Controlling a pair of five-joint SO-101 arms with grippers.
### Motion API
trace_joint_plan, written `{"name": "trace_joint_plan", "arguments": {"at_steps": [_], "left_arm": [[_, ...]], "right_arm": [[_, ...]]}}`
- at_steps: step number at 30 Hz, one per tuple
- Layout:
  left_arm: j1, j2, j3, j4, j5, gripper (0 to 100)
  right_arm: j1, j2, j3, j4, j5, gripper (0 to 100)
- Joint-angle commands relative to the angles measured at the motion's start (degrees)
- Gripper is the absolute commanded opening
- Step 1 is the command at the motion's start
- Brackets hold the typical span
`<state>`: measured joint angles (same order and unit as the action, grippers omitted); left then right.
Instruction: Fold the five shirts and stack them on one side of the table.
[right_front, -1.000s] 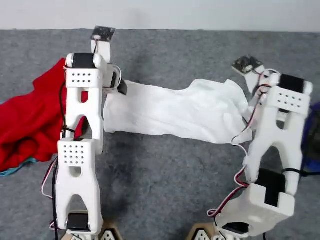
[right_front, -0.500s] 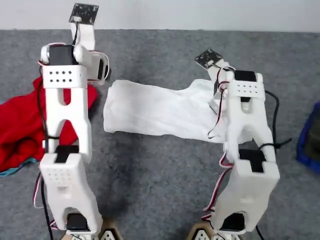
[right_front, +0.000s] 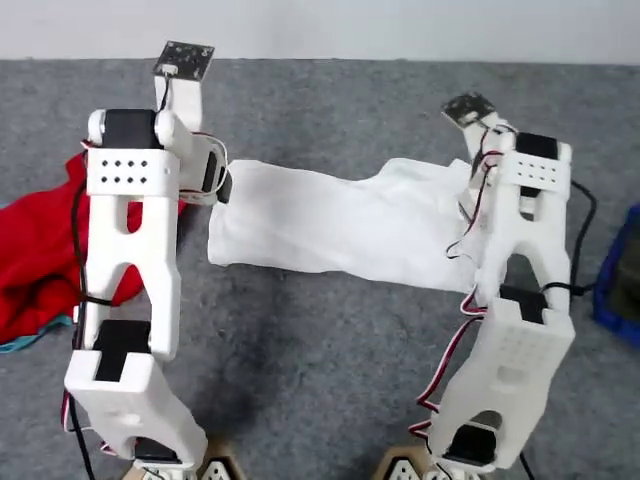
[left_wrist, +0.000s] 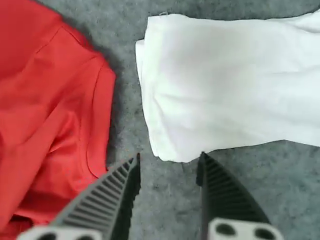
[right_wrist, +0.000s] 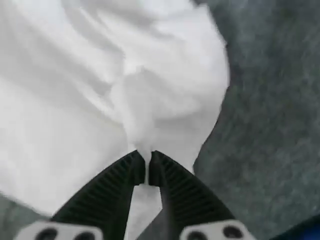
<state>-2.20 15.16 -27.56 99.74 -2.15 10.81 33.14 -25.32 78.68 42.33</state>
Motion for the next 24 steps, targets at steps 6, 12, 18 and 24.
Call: {"name": "trace_joint_plan", "arguments": {"at_steps": [6,12,18,24], "left_arm": [[0.44,-3.08,-0.13,0.70,0.70,18],[0.44,-3.34,3.30,0.79,0.79,18],[0.44,-3.52,5.23,0.79,0.79,18],[0.44,-3.60,5.23,0.79,0.79,18]], "right_arm": [[3.30,-1.27,-2.73,19.47,15.38,0.9],[5.58,-1.98,-2.90,24.22,16.00,1.4],[3.65,-10.33,-3.25,24.13,11.87,28.6],[-2.51,-16.57,-4.57,18.77,11.52,34.7]]}}
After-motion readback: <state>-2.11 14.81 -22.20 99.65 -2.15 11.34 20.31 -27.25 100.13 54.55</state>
